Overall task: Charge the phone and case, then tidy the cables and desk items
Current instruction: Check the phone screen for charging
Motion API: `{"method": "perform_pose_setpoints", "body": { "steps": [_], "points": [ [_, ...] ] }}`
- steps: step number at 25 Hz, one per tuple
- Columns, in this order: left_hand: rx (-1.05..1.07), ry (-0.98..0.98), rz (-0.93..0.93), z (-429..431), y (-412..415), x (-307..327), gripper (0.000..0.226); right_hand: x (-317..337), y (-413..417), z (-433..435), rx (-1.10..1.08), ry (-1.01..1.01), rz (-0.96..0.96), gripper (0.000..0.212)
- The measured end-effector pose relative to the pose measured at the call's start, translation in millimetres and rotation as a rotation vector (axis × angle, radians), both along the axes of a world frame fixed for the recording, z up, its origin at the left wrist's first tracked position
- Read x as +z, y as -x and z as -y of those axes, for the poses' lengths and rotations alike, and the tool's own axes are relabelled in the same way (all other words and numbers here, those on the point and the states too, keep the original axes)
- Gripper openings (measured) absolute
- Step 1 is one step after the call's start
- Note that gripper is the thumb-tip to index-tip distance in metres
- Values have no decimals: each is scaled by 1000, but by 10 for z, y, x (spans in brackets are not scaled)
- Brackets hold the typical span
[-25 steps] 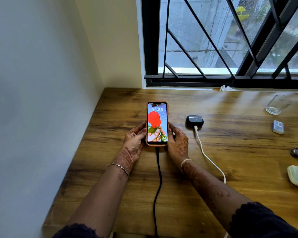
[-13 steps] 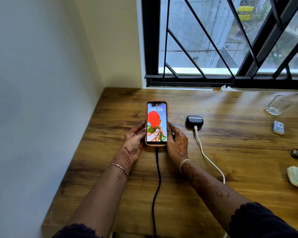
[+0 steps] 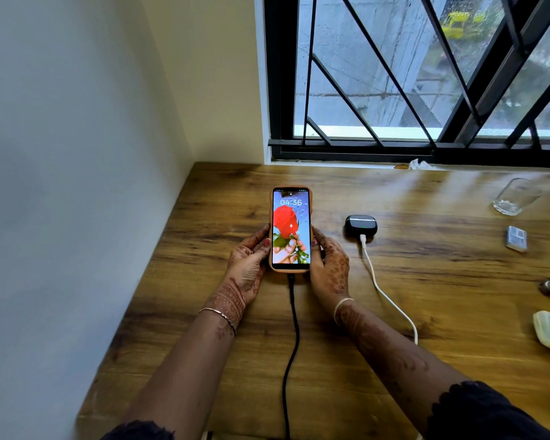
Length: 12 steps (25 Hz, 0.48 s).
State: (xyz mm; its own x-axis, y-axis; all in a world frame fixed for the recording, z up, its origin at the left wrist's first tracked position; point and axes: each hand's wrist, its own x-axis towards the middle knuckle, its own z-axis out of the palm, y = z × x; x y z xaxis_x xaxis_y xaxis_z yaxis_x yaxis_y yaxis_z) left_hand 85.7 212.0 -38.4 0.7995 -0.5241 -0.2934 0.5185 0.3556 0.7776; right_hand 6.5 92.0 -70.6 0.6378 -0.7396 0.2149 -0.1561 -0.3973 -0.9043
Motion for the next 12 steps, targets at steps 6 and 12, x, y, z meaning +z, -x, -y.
{"method": "perform_pose_setpoints", "body": {
  "steps": [6,12],
  "points": [
    [-8,45,-10,-8,-18,-9,40,-12,-12,6,-8,7,20,32],
    [-14,50,-18,3,-58,-41,40,-18,-30,14,5,34,36,32]
  ]
}}
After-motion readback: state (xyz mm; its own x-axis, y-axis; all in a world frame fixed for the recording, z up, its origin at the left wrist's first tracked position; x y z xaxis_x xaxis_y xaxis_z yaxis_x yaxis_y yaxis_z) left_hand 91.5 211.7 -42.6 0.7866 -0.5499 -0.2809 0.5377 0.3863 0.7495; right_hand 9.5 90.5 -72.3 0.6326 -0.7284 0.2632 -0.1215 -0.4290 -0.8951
